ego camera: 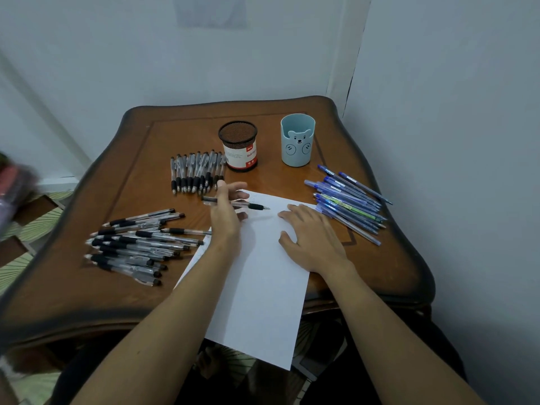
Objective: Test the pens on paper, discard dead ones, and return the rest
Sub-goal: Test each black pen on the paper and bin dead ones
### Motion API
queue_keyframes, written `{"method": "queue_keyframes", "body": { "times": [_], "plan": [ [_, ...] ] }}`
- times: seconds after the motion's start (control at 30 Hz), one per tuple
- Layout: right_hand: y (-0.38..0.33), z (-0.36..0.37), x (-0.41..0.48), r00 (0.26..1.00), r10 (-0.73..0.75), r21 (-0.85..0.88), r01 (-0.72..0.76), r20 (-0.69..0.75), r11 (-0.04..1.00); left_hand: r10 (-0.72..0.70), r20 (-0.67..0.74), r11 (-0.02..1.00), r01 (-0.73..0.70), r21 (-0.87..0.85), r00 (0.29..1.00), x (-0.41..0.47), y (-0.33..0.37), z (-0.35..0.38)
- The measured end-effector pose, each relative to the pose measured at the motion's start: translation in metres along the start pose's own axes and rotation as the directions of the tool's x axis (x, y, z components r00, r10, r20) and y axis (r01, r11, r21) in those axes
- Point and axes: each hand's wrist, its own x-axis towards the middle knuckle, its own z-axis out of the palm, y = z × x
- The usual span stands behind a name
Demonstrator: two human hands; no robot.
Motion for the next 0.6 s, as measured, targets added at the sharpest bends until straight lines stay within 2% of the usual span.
{"method": "queue_keyframes", "body": {
  "times": [0.13,0.33,0.47,0.6],
  "plan": [
    [0.0,0.0,0.0,1.0,-0.001,-0.008,0.001,0.003,1.0,0.03,0.028,0.998,-0.031,0.055,0.999,0.016,0.002,-0.014],
    [-0.001,0.0,0.0,1.0,-0.005,-0.011,0.005,-0.004,1.0,0.074,-0.022,0.992,-0.072,0.1,0.997,0.035,0.001,-0.026],
    [-0.001,-0.001,-0.001,1.0,-0.004,-0.016,0.004,-0.003,1.0,0.21,0.113,0.863,-0.238,0.445,0.971,0.038,-0.003,-0.03],
    [-0.001,-0.001,-0.001,1.0,-0.004,-0.024,0.004,0.001,1.0,0.21,0.191,0.863,-0.273,0.424,0.959,0.035,-0.003,-0.027]
  ]
}}
